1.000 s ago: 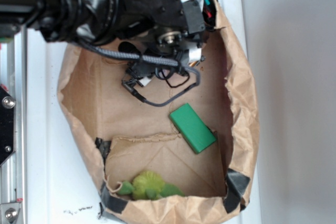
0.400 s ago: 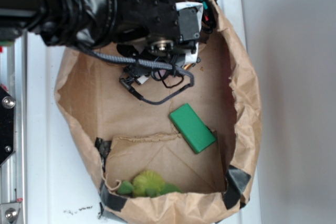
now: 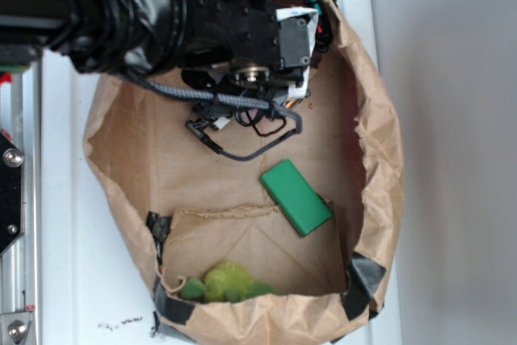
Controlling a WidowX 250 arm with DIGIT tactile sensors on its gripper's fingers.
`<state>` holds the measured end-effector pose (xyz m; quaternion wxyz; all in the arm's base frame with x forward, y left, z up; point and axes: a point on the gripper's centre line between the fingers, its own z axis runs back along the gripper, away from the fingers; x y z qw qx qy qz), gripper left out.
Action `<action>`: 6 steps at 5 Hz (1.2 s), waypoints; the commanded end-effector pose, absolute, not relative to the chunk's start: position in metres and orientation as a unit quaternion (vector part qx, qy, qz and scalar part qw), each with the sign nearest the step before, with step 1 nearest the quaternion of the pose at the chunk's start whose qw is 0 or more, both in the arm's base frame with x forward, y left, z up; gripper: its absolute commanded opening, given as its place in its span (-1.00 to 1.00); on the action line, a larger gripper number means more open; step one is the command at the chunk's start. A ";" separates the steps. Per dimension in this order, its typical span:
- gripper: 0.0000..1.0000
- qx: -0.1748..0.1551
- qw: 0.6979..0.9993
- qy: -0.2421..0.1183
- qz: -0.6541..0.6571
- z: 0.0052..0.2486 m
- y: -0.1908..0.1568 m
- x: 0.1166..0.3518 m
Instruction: Grab the blue block.
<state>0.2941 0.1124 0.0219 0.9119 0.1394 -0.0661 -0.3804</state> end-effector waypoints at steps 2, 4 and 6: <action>-1.00 0.140 0.914 -0.080 -0.373 0.021 0.116 0.305; -1.00 0.104 0.929 -0.096 -0.342 0.044 0.113 0.305; -1.00 0.054 0.938 -0.105 -0.327 0.081 0.086 0.300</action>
